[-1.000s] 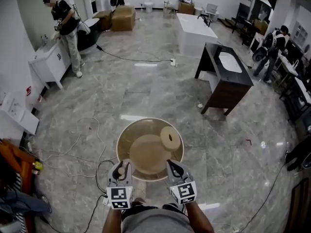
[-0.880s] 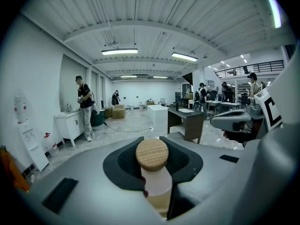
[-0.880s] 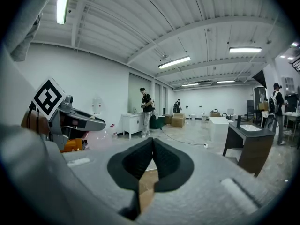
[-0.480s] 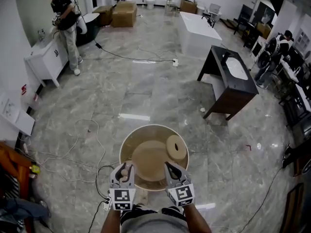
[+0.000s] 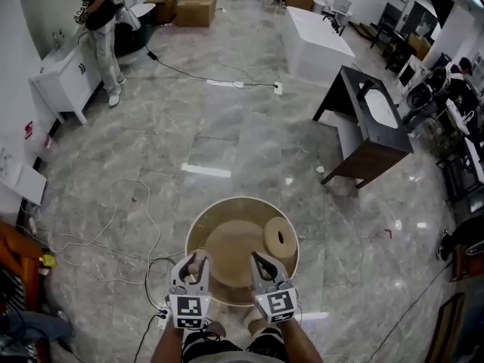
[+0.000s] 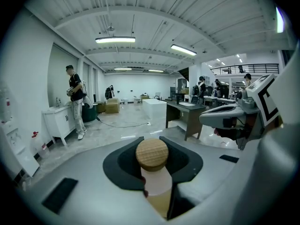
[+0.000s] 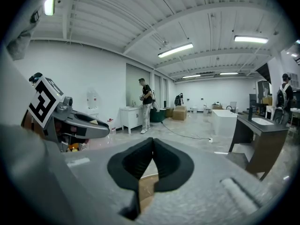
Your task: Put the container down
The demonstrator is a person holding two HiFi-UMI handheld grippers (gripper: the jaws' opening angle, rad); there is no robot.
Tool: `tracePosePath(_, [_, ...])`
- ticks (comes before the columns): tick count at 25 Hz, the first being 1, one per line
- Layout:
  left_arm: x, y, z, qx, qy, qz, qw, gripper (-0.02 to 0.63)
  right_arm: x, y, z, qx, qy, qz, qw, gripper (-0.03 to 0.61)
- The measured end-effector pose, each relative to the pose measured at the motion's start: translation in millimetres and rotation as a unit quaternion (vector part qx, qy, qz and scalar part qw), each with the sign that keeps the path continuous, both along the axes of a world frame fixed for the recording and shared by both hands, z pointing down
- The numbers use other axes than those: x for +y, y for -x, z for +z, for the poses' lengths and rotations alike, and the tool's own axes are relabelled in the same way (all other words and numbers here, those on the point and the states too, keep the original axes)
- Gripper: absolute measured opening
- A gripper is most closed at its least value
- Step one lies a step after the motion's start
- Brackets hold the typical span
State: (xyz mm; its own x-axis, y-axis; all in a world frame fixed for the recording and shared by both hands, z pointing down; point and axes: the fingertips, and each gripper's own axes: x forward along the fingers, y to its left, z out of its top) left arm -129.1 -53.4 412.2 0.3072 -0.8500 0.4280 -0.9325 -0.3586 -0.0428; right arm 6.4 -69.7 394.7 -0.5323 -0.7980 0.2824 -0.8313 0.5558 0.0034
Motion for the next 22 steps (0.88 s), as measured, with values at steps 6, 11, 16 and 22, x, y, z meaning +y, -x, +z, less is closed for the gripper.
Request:
tracePosePath(6, [-42, 0, 47, -0.006, 0.002, -0.019, 0.9998, 0.117, -49, 4, 55, -0.004, 0.024, -0.030, 0.999, 0.000])
tracePosePath(11, [-79, -6, 98, 0.005, 0.013, -0.047, 0.9988, 0.117, -99, 9, 114, 0.002, 0.048, -0.074, 0.996, 0.000])
tracePosePath(16, [-111, -5, 147, 0.009, 0.029, -0.069, 0.9971, 0.115, -137, 22, 161, -0.002, 0.069, -0.103, 0.992, 0.000])
tracePosePath(22, [-139, -3, 203, 0.003, 0.042, -0.086, 0.9954, 0.117, -169, 32, 210, -0.010, 0.086, -0.121, 0.989, 0.000])
